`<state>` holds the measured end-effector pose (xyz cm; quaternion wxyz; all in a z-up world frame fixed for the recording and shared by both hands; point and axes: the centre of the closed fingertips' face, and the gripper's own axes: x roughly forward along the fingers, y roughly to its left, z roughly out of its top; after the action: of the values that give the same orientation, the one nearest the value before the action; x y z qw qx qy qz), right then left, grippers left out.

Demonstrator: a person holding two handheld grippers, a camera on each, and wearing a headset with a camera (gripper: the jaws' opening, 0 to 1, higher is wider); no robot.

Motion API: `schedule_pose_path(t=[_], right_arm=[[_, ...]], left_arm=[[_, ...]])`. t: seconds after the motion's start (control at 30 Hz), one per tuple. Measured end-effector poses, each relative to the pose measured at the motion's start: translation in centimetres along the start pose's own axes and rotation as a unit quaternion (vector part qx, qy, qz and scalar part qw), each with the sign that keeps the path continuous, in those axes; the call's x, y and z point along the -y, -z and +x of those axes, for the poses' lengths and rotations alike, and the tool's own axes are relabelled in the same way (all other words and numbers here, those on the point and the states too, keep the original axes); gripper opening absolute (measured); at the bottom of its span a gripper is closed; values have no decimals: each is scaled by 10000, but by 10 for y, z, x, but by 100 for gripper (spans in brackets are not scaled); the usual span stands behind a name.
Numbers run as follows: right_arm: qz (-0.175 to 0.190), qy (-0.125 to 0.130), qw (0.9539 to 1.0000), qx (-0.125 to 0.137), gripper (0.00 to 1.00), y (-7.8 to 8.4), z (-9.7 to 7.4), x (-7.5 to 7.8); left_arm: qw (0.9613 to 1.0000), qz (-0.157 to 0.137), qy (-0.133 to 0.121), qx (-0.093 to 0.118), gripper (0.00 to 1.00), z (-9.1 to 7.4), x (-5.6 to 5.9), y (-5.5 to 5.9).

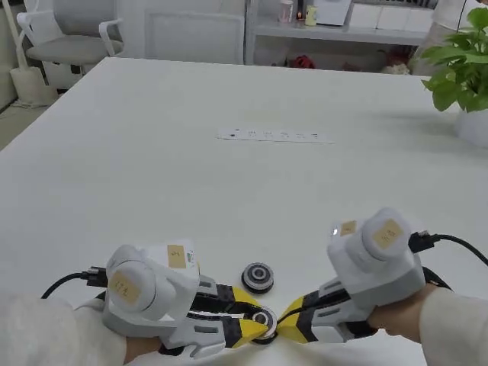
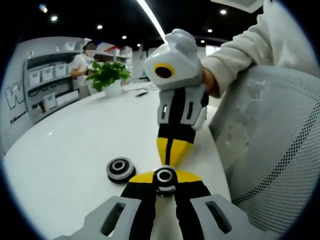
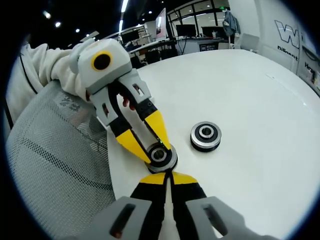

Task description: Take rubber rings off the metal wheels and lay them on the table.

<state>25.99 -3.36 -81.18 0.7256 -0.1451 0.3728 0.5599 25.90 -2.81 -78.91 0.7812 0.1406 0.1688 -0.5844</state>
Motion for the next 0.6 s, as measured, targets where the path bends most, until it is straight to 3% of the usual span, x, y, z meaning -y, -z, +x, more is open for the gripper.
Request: schedule_pose_path(t=[0.07, 0.23, 0.3, 0.6], right_arm=[[144, 65, 9998, 95, 0, -2, 1, 1], [268, 9, 9996, 11, 0, -1, 0, 2], [664, -3, 9978, -2, 0, -1, -1, 2], [1063, 61, 9942, 139, 0, -3, -4, 10]], left_arm=[[10000, -13, -13, -4, 14, -1, -1, 0], [10000, -5, -6, 1, 14, -1, -1, 0], [10000, -4, -3, 2, 14, -1, -2, 0], [10000, -8, -44, 19, 14, 1, -6, 0]])
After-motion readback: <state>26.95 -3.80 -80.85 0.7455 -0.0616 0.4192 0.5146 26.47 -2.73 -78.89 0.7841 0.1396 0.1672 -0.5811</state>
